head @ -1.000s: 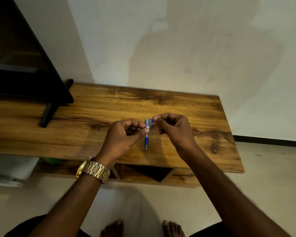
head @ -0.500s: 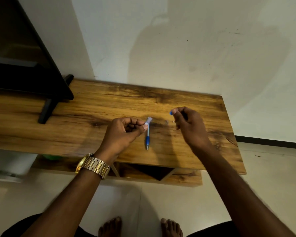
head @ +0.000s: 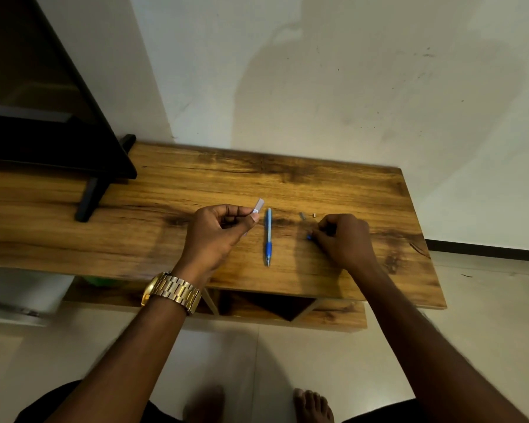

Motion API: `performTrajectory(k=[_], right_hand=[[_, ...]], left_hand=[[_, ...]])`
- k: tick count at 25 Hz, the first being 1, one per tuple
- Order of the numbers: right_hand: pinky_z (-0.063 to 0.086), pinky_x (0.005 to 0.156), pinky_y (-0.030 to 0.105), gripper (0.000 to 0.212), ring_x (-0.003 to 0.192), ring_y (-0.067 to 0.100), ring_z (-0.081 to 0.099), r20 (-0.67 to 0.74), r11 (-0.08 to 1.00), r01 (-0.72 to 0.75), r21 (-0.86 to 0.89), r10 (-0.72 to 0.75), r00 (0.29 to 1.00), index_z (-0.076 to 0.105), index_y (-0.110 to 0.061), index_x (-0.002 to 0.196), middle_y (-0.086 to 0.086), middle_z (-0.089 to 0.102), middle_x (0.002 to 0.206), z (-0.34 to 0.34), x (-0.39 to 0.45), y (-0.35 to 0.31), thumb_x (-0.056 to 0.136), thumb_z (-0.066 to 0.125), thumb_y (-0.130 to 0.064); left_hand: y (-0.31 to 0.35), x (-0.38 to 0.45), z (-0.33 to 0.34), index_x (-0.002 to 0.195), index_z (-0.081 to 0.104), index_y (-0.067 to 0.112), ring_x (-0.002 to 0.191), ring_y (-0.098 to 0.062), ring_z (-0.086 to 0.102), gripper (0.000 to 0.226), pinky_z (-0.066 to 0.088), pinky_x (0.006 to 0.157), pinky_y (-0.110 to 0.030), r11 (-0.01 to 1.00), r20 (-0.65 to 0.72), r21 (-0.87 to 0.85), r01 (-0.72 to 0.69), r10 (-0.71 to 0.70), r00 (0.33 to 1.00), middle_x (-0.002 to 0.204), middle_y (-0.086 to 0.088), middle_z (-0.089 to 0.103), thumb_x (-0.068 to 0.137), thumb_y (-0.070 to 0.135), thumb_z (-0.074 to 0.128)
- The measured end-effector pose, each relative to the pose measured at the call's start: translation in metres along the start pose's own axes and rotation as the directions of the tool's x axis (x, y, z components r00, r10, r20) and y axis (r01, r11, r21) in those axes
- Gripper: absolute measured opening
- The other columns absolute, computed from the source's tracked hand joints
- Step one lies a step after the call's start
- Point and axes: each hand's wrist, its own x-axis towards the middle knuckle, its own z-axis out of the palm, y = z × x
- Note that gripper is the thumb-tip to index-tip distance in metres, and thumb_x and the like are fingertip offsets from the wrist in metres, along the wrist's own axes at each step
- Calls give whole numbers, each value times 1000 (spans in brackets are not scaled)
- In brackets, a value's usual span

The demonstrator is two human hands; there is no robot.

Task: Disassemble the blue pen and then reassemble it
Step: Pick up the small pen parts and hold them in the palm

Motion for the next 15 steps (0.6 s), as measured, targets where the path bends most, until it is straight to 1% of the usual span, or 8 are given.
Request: performTrajectory(k=[2, 3, 4, 5, 7, 9, 11, 15], right_hand=[[53, 76, 23, 14, 93, 15, 73, -73, 997, -20, 80, 26, 997, 82, -16, 102, -4, 77, 95, -1, -2, -5, 100, 77, -28], [57, 81, 31, 20, 94, 16, 74, -117, 964, -42, 263, 75, 990, 82, -16, 104, -3, 79, 97, -2, -1, -8, 103, 72, -34], [59, 85, 35, 29, 95, 18, 75, -102, 827, -62, 559, 142, 985, 81, -15, 109, 0, 80, 100, -2, 0, -12, 106, 66, -40], [58, 88, 37, 41, 100, 21, 76, -15, 538, -78, 840, 166, 986, 78, -12, 116, 5, 82, 106, -3, 1, -16, 108, 58, -47], [55, 103, 41, 73, 123, 32, 73, 178, -98, -170, 980, 72, 981, 69, -5, 134, 18, 77, 130, 0, 1, -26, 106, 40, -67], [45, 120, 46, 98, 141, 38, 62, 230, -389, -226, 893, -35, 972, 58, -1, 148, 25, 65, 148, 7, 0, -29, 101, 25, -80], [37, 126, 47, 109, 149, 39, 53, 198, -502, -233, 833, -123, 972, 49, 2, 156, 27, 57, 157, 15, -1, -34, 98, 19, -85], [35, 127, 48, 110, 150, 39, 51, 136, -571, -244, 784, -225, 965, 46, 4, 158, 27, 49, 163, 29, -8, -38, 98, 22, -85]], left_hand=[[2, -2, 1, 105, 84, 26, 95, 2, 77, 20, 61, 75, -20, 1000, 8, -1, 0, 0, 1000, 102, 13, 84, 87, 32, 88], [4, -3, 2, 104, 84, 27, 96, 0, 78, 18, 61, 75, -20, 1000, 14, -9, 1, 0, 1000, 102, 12, 84, 87, 32, 88], [7, -5, 5, 103, 84, 27, 97, -2, 78, 17, 62, 75, -20, 1000, 26, -24, 5, -4, 1000, 102, 10, 85, 87, 31, 88], [11, -8, 8, 102, 84, 26, 97, -3, 79, 15, 62, 75, -20, 999, 45, -42, 12, -10, 999, 102, 8, 85, 87, 30, 88], [18, -17, 18, 99, 86, 25, 92, -5, 79, 14, 62, 74, -21, 997, 104, -68, 40, -33, 994, 101, 4, 85, 87, 31, 88], [27, -28, 29, 99, 87, 25, 85, -7, 78, 17, 64, 75, -24, 995, 193, -59, 81, -68, 979, 100, 0, 85, 86, 35, 89], [34, -40, 38, 100, 87, 25, 77, -8, 75, 21, 62, 74, -25, 992, 262, -36, 123, -110, 959, 94, -1, 84, 84, 39, 89], [49, -54, 53, 96, 87, 28, 70, -5, 72, 15, 60, 71, -23, 988, 257, 47, 145, -152, 955, 84, 1, 83, 84, 38, 89]])
